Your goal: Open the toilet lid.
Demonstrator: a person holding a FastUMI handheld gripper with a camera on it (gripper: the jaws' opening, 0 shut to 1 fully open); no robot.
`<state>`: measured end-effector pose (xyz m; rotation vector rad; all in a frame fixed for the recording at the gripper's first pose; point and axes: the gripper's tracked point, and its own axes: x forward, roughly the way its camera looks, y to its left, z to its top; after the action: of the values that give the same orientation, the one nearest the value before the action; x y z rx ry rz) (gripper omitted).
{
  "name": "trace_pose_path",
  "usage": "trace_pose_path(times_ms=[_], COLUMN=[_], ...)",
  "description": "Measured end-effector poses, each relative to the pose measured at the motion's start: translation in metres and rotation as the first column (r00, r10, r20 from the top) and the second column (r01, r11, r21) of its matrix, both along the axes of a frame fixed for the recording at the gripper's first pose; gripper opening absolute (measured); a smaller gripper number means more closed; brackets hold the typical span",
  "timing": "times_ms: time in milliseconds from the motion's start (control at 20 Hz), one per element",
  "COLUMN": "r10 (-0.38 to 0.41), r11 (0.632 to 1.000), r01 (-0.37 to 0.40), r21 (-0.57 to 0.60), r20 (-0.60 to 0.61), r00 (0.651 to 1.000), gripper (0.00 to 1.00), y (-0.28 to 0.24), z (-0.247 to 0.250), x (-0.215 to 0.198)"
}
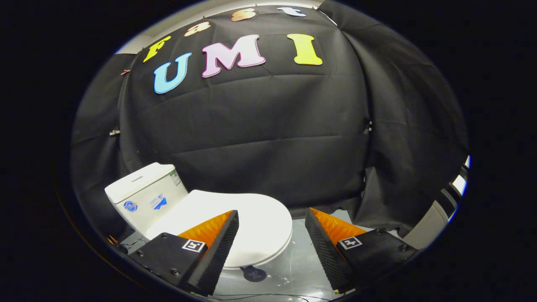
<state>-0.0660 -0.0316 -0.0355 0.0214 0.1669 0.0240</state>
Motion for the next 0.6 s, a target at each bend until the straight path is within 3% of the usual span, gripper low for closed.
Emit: trace_pose_path(times_ms=[400,600], r10=[0.005,0.023], r11=[1.000,0.995], r01=[-0.007,0.002], r21=[-0.009,0.095], r20=[-0.139,-0.259], r00=[0.990,0.966], gripper=[0.99,0.99], y=[-0.007,-0.008], z=[-0.073,-0.118], x=[-0.021,-0.032])
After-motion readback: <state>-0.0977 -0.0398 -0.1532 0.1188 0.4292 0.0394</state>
